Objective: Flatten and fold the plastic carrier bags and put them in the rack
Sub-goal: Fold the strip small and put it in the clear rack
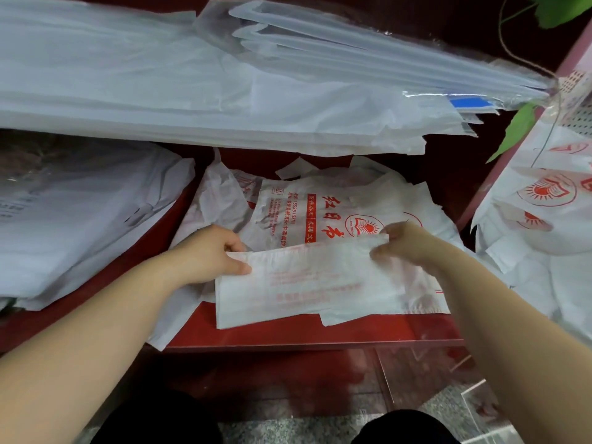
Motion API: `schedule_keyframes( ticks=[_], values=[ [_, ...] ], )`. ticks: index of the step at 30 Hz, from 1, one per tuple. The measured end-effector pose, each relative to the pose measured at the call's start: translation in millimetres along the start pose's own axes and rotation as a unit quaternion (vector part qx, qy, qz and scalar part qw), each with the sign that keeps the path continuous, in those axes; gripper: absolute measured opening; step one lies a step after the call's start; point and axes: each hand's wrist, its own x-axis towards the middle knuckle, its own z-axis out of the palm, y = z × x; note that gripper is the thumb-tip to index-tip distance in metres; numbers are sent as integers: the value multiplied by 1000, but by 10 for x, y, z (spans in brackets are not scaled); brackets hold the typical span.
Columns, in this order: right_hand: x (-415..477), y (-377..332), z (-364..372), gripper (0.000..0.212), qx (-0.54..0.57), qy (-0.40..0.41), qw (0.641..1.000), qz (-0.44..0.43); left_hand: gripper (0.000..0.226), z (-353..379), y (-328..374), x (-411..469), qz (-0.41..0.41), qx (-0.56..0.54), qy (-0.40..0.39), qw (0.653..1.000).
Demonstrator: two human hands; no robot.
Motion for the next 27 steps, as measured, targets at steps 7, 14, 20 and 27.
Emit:
schedule_keyframes(
  ticks=[7, 14, 20, 27],
  values=[
    [258, -549, 183, 13, -212, 157, 948, -177, 51, 385, -76, -599, 65, -165, -26, 984],
    [241, -559, 513, 46, -252, 174, 917, -256, 64, 566, -74, -784, 78, -18, -71, 994],
    [-475, 11, 687, 39, -50, 172, 927, -330, 75, 708, 1, -788, 148, 99, 9, 984],
    [-1017, 524, 990, 54, -51, 94, 908, -406, 48, 975, -23, -696, 242, 175, 206, 932]
  ],
)
